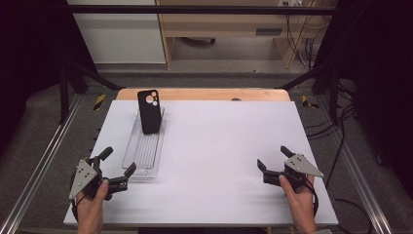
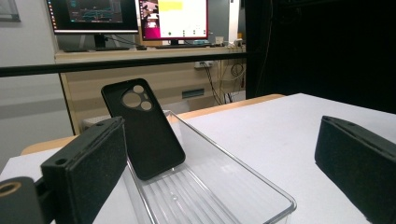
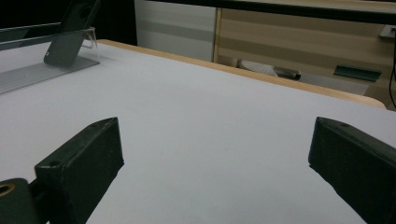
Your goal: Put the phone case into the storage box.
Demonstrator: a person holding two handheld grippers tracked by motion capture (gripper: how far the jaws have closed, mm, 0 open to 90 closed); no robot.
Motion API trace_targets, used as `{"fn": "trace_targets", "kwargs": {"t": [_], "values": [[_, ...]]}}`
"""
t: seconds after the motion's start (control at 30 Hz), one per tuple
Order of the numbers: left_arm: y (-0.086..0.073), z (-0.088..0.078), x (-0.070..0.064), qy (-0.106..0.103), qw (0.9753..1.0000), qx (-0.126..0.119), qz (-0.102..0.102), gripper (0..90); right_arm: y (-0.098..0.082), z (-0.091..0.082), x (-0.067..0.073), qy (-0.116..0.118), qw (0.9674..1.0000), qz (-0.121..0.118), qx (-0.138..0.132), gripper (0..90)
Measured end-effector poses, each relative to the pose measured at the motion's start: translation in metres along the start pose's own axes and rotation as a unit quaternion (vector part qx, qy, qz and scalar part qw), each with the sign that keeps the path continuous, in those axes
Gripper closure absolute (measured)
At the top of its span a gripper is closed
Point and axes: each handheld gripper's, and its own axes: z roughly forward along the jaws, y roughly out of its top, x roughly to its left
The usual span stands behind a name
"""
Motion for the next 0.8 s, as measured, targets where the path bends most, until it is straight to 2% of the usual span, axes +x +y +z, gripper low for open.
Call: {"fn": "trace_targets", "kwargs": {"t": [0.47,0.67,0.77,0.8], "values": [[-0.006,0.005,-0.01,-0.003,1.0,-0.004,0.0,1.9,0.0,0.0,0.001,0.001,1.0,-0.006,-0.003,3.5],[-0.009,0.001,-0.009,0.017,0.9998,-0.004,-0.012,1.8,0.0,0.001,0.003,-0.004,0.9999,-0.016,-0.002,3.3],[-0.011,0.0,-0.007,0.024,0.9996,0.005,-0.011,1.8,-0.001,0.002,0.004,-0.003,0.9999,-0.016,-0.001,3.2],[-0.011,0.0,-0.007,0.021,0.9997,0.002,-0.01,1.8,-0.001,0.002,0.004,-0.005,0.9999,-0.015,0.0,3.2]]}}
